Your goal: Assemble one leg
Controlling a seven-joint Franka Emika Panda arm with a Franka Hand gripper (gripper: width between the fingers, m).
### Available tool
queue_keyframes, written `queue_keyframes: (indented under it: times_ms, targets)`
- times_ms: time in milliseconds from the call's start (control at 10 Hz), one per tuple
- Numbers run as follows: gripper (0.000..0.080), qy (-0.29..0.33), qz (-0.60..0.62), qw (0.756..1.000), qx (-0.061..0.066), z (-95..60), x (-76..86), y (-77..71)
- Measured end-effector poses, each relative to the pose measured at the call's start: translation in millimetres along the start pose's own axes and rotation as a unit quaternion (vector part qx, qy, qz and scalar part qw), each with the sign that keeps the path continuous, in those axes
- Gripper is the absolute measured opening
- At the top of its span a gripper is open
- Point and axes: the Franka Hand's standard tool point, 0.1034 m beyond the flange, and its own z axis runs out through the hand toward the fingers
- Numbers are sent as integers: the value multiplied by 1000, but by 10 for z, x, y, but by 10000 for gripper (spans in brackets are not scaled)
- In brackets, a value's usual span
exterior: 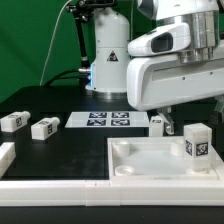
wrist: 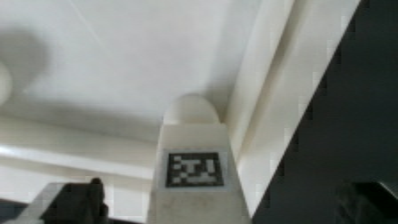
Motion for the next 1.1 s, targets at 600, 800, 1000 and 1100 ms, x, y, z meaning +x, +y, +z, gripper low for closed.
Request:
queue_keyframes:
  times_ms: [600,800,1000,1100]
  targets:
    - [649,-9,1,1000,5,30,134,-32]
    - [649,-1,-3,1000,3,67,163,88]
    - [649,1,-4,1000,3,49,180,54]
    - [649,0,-4,1000,3,50,179,52]
